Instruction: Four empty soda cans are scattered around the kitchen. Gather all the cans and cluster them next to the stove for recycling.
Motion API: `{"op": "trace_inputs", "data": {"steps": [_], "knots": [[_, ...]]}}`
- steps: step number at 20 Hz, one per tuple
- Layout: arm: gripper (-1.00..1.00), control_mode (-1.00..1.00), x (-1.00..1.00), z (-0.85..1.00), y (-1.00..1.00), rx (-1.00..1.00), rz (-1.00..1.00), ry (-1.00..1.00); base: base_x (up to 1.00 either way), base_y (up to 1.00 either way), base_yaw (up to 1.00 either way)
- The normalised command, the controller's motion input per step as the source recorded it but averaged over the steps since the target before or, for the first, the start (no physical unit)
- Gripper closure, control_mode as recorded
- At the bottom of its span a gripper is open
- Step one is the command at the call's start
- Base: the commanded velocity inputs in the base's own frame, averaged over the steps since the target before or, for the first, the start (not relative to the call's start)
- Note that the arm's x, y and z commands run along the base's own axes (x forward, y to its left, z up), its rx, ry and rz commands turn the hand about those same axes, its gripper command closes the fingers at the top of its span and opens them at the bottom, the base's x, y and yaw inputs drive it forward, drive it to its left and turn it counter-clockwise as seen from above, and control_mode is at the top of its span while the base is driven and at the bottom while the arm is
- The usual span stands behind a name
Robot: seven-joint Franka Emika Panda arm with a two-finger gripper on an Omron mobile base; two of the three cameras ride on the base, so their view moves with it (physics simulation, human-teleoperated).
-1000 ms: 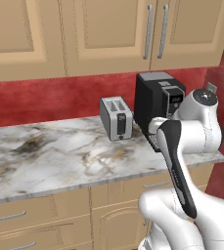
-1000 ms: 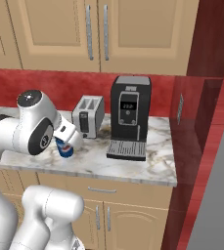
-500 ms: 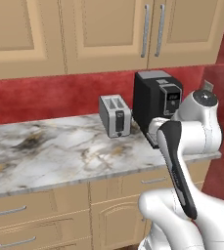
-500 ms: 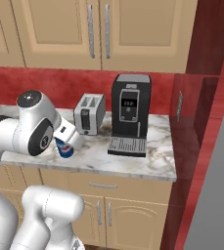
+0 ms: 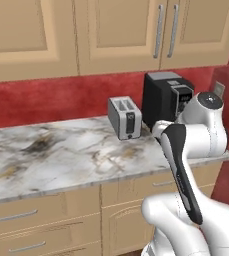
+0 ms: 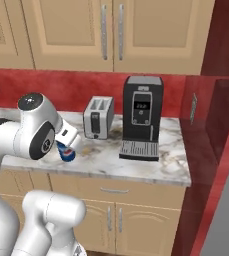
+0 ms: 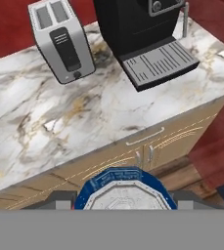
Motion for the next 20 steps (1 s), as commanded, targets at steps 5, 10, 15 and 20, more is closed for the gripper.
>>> {"op": "trace_inputs", "data": {"steps": [5, 10, 15, 20], "knots": [[1.0, 1.0, 0.0, 0.0, 0.0, 0.0, 0.0, 0.0, 0.0, 0.52, -0.03], [1.0, 1.0, 0.0, 0.0, 0.0, 0.0, 0.0, 0.0, 0.0, 0.54, -0.02], [1.0, 1.0, 0.0, 0.0, 0.0, 0.0, 0.0, 0.0, 0.0, 0.5, 0.0], [1.0, 1.0, 0.0, 0.0, 0.0, 0.0, 0.0, 0.0, 0.0, 0.56, 0.0]]}}
